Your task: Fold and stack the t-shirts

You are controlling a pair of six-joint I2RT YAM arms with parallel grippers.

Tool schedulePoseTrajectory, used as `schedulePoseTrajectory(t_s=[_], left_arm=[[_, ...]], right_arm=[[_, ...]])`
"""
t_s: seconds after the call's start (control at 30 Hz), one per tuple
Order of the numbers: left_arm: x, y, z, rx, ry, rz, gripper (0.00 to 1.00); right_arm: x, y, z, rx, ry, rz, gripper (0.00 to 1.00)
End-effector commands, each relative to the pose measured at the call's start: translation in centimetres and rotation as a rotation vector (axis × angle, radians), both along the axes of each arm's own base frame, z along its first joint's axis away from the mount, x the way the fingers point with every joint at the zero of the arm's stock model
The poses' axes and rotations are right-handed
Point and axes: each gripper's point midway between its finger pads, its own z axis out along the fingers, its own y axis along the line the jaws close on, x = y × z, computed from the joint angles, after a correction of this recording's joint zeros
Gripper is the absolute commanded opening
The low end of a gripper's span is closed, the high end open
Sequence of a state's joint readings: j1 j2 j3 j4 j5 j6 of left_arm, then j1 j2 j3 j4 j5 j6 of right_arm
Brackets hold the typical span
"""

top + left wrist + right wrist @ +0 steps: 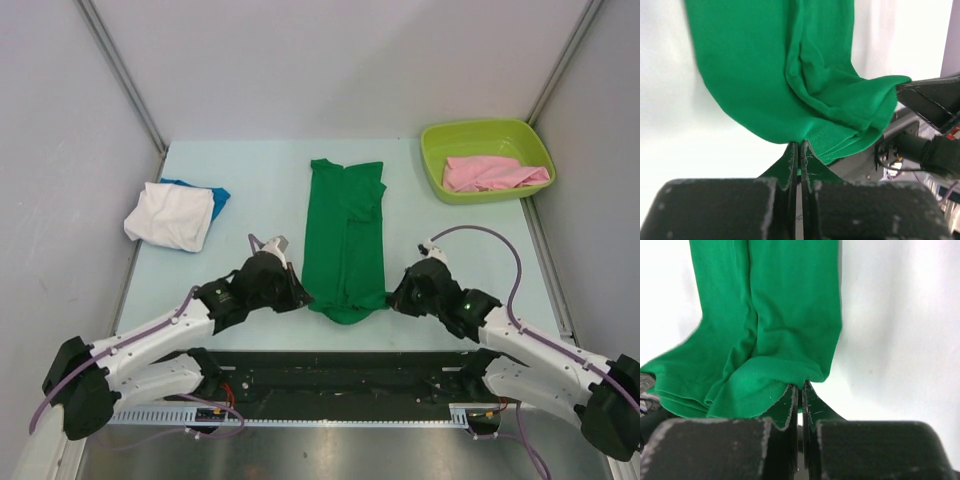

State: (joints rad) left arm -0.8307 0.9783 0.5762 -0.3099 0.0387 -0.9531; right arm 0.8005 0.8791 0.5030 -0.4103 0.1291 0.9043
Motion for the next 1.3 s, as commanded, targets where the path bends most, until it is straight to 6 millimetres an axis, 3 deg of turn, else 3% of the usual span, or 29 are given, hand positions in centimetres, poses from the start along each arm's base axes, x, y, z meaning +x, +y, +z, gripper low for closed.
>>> schedulePoseTrajectory(t_s=[0.0, 0.17, 0.2, 0.23, 0.3, 0.4, 0.53, 0.6, 0.83, 0.87, 1.17, 1.27], left_arm=[[2.8, 1.2, 0.6, 0.044, -0.049, 0.031, 0.00], [6.4, 2.3, 0.7, 0.037, -0.070, 0.081, 0.00], [6.9, 2.4, 0.0, 0.052, -0.050, 0.081, 0.00], [7.8, 2.0, 0.6, 0.037, -0.072, 0.072, 0.00], [9.1, 1.8, -0.4, 0.048, -0.045, 0.076, 0.00], [11.4, 0.7, 0.5, 0.023, -0.075, 0.063, 0.00], [14.1, -0.9, 0.2, 0.021, -0.067, 0.041, 0.00], [15.0, -1.0, 0.1, 0.023, -0.061, 0.045, 0.00], [18.6, -0.5, 0.4, 0.002, -0.061, 0.064, 0.00], [19.0, -0.3, -0.1, 0.007, -0.050, 0.069, 0.00], [22.4, 0.3, -1.1, -0.011, -0.032, 0.091, 0.00], [24.8, 0.0, -1.3, -0.034, -0.032, 0.092, 0.00]], right_arm=[[4.2, 0.5, 3.0, 0.053, -0.106, 0.024, 0.00], [7.9, 0.7, 4.0, 0.130, -0.121, 0.023, 0.00], [8.4, 0.8, 3.5, 0.126, -0.108, 0.023, 0.00], [9.5, 0.7, 3.8, 0.135, -0.123, 0.008, 0.00], [10.7, 1.3, 4.5, 0.159, -0.131, 0.015, 0.00], [13.2, 1.9, 4.8, 0.181, -0.142, 0.005, 0.00], [15.1, 2.4, 3.3, 0.176, -0.087, 0.007, 0.00], [16.7, 2.5, 4.0, 0.188, -0.125, -0.004, 0.00], [19.7, 1.5, 2.6, 0.203, -0.093, -0.035, 0.00], [19.9, 1.4, 1.7, 0.199, -0.070, -0.039, 0.00], [22.9, 0.9, 0.8, 0.223, -0.061, -0.072, 0.00], [24.8, 0.6, 0.3, 0.237, -0.049, -0.095, 0.00]])
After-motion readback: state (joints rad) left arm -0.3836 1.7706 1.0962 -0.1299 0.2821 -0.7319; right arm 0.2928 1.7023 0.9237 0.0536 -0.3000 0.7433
